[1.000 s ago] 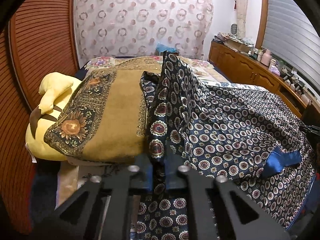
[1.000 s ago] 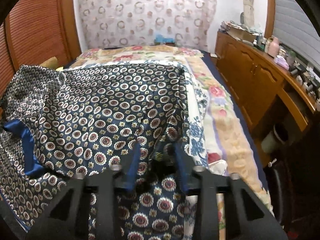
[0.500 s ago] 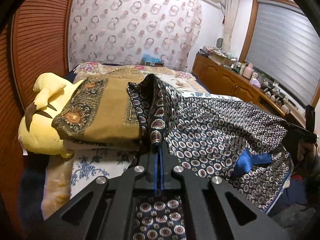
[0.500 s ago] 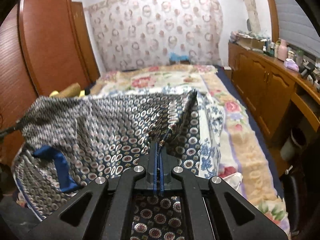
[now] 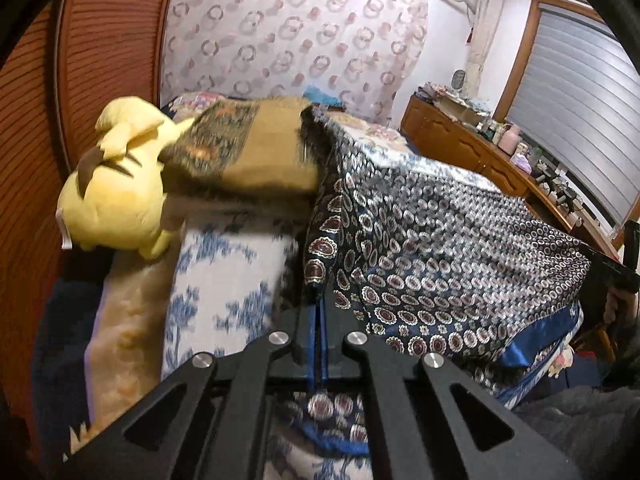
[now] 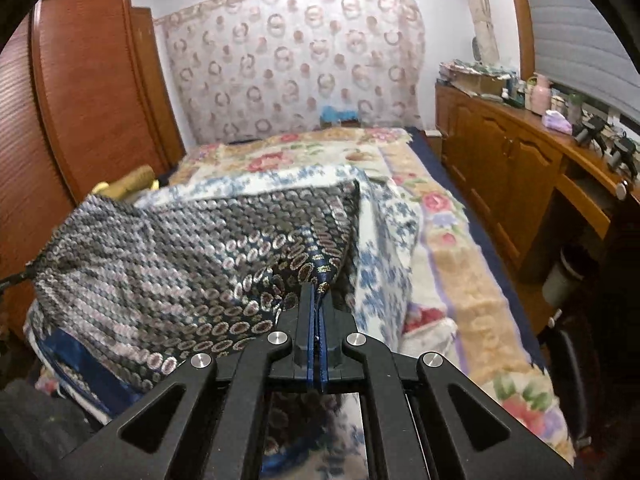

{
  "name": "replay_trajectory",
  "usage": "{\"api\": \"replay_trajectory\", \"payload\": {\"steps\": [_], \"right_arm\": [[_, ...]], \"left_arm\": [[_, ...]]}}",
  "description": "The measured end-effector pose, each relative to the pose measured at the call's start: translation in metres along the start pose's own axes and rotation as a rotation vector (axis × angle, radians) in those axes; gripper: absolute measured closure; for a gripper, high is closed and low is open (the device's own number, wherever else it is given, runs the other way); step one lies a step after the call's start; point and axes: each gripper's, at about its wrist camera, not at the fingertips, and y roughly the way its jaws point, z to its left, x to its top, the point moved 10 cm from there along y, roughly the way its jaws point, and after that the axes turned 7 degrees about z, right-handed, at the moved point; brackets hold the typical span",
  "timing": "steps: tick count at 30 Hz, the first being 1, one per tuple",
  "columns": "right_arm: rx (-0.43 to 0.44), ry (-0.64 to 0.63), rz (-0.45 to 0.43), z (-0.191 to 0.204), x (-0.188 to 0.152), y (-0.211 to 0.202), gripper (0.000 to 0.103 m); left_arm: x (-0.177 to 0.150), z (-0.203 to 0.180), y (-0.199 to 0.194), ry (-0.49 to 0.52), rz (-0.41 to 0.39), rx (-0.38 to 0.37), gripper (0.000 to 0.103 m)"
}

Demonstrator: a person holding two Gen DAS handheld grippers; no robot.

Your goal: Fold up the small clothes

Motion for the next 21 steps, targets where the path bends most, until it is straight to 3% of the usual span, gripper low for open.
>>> {"api": "replay_trajectory", "payload": {"steps": [6,8,11,12,13,17,18,21], "right_arm": [[-0.038,-0.014,0.053,-0.007,-0.007,0.018,0.102],[-0.065,-0.022,0.055,-0.006,-0.007,0.018,0.092],[-0.093,-0.028,0.036,-0.005,-0.003,0.013,0.064],[-0.104,-0.029,0.029,-0.005,-0.001,0.012,0.051],[-0.115,-0.031,0.022,-0.005,0.000,0.011,0.046],[-0.108,-0.059,0.005,0.006,0.008,0.011,0.044],[-0.103,-0.066,0.006,0.009,0.009,0.013,0.043],[-0.080,-0.101,0.016,0.027,0.009,0.021,0.043]], "left_arm": [[-0.010,0.000,0.008,0.007,0.032,0.016,0.103],[-0.008,-0.001,0.008,0.011,0.032,0.019,0.102],[-0.004,0.000,0.005,0.026,0.020,0.044,0.095],[-0.003,0.000,0.004,0.031,0.015,0.058,0.092],[-0.002,0.000,0.003,0.034,0.008,0.070,0.086],[0.004,-0.003,-0.004,0.045,-0.015,0.076,0.073],[0.005,-0.003,-0.005,0.048,-0.019,0.082,0.065],[0.006,-0.005,-0.006,0.058,-0.020,0.081,0.054]]}}
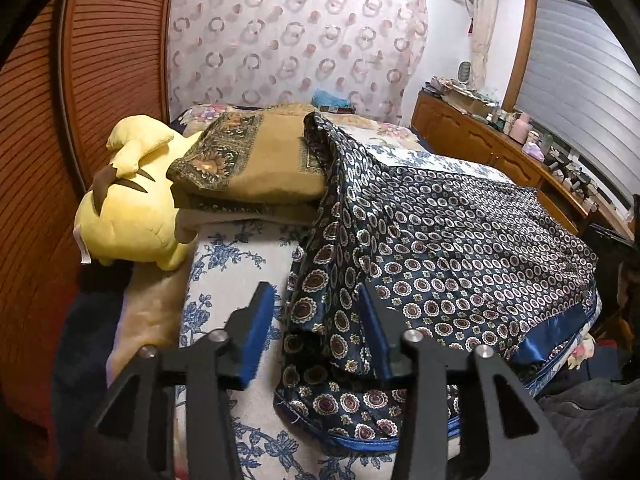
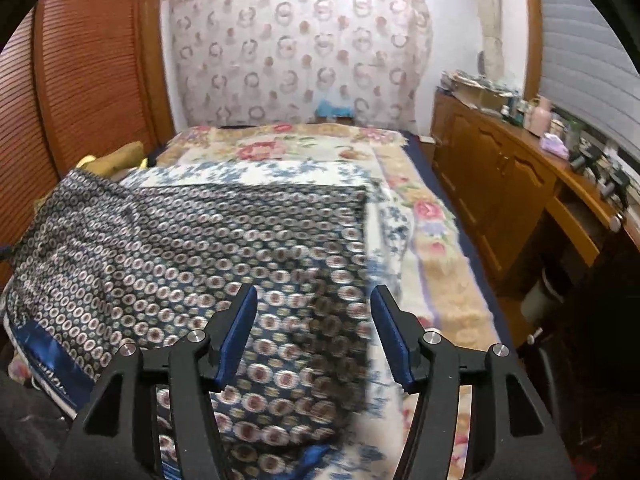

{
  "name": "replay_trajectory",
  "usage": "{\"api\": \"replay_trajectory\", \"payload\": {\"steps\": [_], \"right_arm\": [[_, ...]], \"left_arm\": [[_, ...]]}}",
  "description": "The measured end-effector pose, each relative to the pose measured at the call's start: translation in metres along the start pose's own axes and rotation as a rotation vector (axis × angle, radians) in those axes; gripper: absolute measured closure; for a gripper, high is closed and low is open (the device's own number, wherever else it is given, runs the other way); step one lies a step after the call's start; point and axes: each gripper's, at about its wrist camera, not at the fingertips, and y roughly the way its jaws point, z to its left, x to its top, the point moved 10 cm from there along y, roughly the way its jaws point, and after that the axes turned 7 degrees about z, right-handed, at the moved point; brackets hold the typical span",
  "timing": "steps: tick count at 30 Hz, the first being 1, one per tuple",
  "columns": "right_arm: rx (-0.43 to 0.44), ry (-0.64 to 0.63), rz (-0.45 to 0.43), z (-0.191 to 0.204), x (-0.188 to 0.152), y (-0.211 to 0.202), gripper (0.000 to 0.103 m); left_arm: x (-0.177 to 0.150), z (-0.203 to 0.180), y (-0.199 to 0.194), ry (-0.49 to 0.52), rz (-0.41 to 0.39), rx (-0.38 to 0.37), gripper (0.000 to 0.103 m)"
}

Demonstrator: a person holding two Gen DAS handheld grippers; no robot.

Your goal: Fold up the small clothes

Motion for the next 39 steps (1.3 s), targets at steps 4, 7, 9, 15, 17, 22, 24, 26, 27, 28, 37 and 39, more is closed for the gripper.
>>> {"api": "replay_trajectory", "payload": {"steps": [4,7,9,15,17,22,24,26,27,28,37,39], "right_arm": [[0.052,-0.043,0.012,0.031,0.000,0.014,0.042],[0.084,-0.070,0.027,0.054,-0.001,0.026,0.042],[0.110,-0.095,0.042,0.073,-0.004,0.036,0.042],[0.159,-0.164,0.089,0.114,-0.013,0.059,0.042],[0.178,-0.178,0.103,0.127,-0.013,0.065,0.042],[0.217,-0.225,0.113,0.161,-0.011,0.073,0.042],[0.225,-0.250,0.124,0.173,-0.013,0.077,0.042],[0.224,-0.276,0.138,0.181,-0.017,0.080,0.042],[0.224,-0.289,0.146,0.184,-0.019,0.082,0.042],[0.224,-0.295,0.152,0.186,-0.021,0.083,0.042],[0.210,-0.333,0.173,0.194,-0.026,0.088,0.037],[0.215,-0.323,0.179,0.192,-0.026,0.089,0.034]], "left_arm": [[-0.002,-0.002,0.004,0.006,0.011,0.000,0.046],[-0.004,0.000,0.009,0.000,0.018,0.021,0.046],[-0.005,0.003,0.011,-0.007,0.025,0.032,0.046],[-0.012,0.012,0.016,-0.026,0.039,0.055,0.046],[-0.015,0.014,0.018,-0.030,0.044,0.062,0.046],[-0.021,0.018,0.023,-0.034,0.060,0.070,0.046],[-0.024,0.019,0.024,-0.035,0.065,0.070,0.046],[-0.027,0.020,0.026,-0.036,0.072,0.073,0.046],[-0.029,0.021,0.028,-0.035,0.079,0.074,0.046],[-0.032,0.020,0.029,-0.029,0.088,0.077,0.046],[-0.045,0.018,0.034,-0.037,0.112,0.056,0.046],[-0.045,0.016,0.035,-0.042,0.106,0.050,0.046]]}}
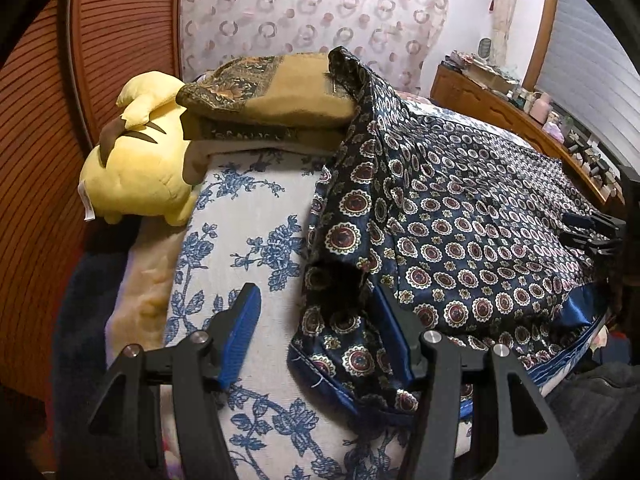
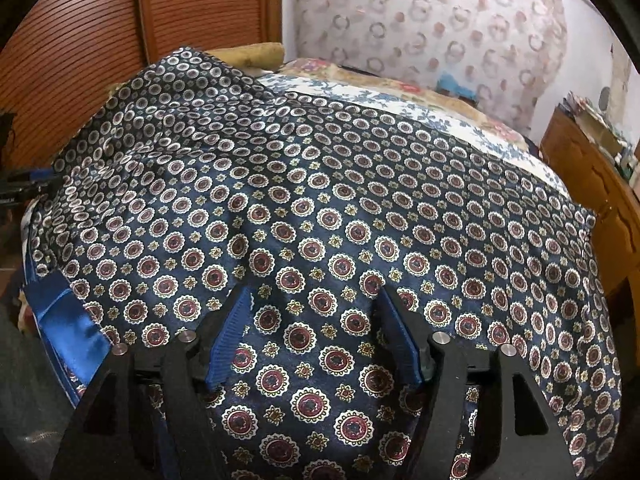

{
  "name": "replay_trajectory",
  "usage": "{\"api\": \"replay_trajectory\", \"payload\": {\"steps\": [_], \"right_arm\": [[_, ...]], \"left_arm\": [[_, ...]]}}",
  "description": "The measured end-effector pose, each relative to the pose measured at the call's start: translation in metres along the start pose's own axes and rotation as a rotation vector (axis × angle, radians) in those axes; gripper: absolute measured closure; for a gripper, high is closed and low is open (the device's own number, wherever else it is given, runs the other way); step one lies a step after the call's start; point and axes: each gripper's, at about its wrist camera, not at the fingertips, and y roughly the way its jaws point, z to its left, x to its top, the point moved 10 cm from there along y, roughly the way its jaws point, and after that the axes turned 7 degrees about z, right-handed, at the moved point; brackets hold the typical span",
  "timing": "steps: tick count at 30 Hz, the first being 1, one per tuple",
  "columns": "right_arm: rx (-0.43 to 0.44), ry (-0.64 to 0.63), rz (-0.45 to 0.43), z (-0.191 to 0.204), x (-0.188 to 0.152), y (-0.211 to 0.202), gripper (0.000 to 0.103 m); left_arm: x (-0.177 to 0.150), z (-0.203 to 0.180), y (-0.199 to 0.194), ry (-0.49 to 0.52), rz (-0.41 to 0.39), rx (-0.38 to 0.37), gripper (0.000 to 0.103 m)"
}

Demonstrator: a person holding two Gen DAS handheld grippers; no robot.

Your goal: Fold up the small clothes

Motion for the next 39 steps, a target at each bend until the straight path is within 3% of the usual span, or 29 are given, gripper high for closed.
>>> {"api": "replay_trajectory", "payload": {"steps": [7,12,16,21,27,31,39], "right_arm": [[0.003,0.003,0.003,0.000,0.001,0.002,0.030],[0.004,0.003,0.002,-0.001,0.000,0.001,0.029],[0.004,0.003,0.002,0.000,0.000,0.001,0.029],[0.004,0.003,0.002,-0.001,0.000,0.001,0.029],[0.004,0.003,0.002,-0.001,0.000,0.001,0.029],[0.005,0.003,0.002,0.000,0.000,0.001,0.029],[0.007,0.005,0.001,0.000,-0.001,0.000,0.029]], "left_arm": [[0.004,-0.001,0.000,-0.058,-0.016,-0.065,0.046],[0.008,0.000,0.004,-0.052,-0.021,-0.036,0.047],[0.008,-0.006,0.005,-0.029,-0.021,-0.028,0.065],[0.007,-0.011,0.006,-0.004,-0.024,-0.026,0.080],[0.008,-0.013,0.005,-0.017,-0.029,-0.073,0.101],[0.019,-0.025,-0.016,0.007,-0.125,-0.068,0.103],[0.043,-0.041,-0.039,0.021,-0.192,-0.106,0.103]]}}
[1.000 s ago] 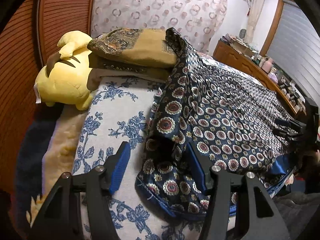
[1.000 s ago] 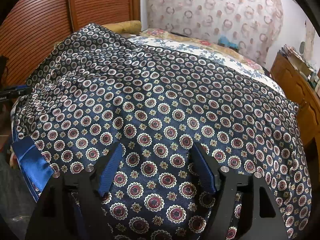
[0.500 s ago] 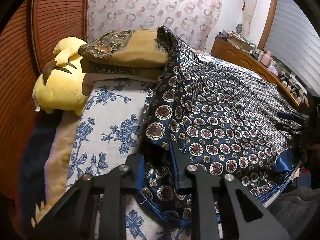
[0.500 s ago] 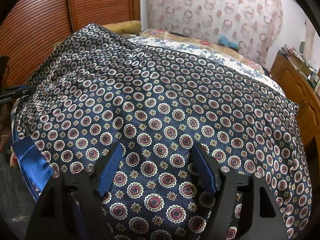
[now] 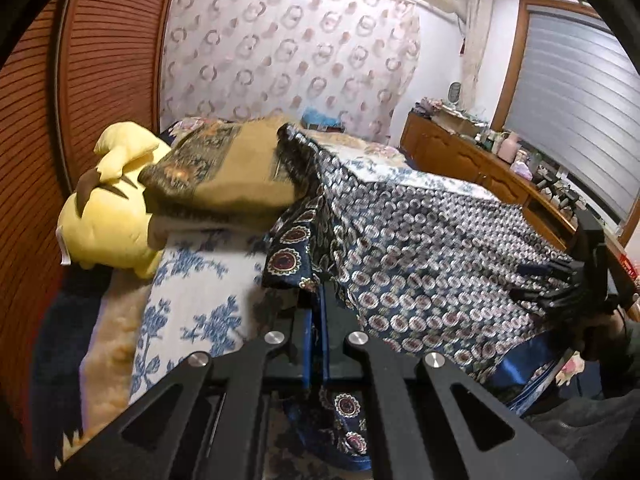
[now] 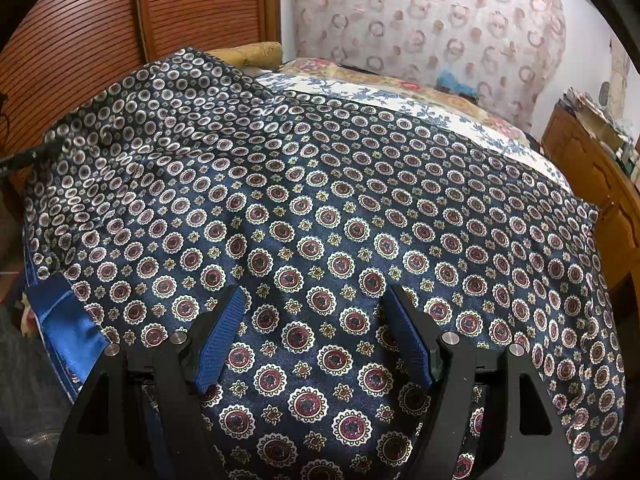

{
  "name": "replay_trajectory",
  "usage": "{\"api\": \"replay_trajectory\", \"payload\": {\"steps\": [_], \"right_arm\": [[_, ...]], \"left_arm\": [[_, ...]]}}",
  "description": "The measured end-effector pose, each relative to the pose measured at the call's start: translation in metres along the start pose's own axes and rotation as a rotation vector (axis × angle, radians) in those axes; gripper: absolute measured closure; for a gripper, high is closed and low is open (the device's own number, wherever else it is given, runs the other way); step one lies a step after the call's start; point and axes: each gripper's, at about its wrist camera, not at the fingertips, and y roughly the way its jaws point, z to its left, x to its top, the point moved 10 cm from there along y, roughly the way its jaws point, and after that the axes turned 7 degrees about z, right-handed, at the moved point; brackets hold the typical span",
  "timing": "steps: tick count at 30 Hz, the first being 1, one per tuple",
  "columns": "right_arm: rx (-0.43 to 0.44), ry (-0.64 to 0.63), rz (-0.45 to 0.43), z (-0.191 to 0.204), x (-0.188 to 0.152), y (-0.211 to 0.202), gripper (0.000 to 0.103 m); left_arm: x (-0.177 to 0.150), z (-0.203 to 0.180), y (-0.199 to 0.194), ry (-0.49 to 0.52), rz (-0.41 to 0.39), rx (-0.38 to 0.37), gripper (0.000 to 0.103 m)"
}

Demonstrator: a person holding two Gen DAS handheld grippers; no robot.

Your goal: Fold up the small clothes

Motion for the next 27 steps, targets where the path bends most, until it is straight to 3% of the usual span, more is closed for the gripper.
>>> {"api": "replay_trajectory", "payload": {"steps": [4,21,27], "right_arm": [[0.001,0.000,0.000,0.000,0.000,0.000,0.029],[0.005,0.010,0.000,-0.002,0.000,0.000,0.030],[-0.008,0.085,-0.069,-0.033,0.001,-0.028,0.030]], "left_arm": [[0.013,-0.010,-0.004,0.011,-0.028,-0.005,0.103],[0.075,-0.095,-0.002,0.169,-0.107,-0.166,0.103],[0.092,-0.134,0.017,0.231,-0.093,-0.215,0.103]]}}
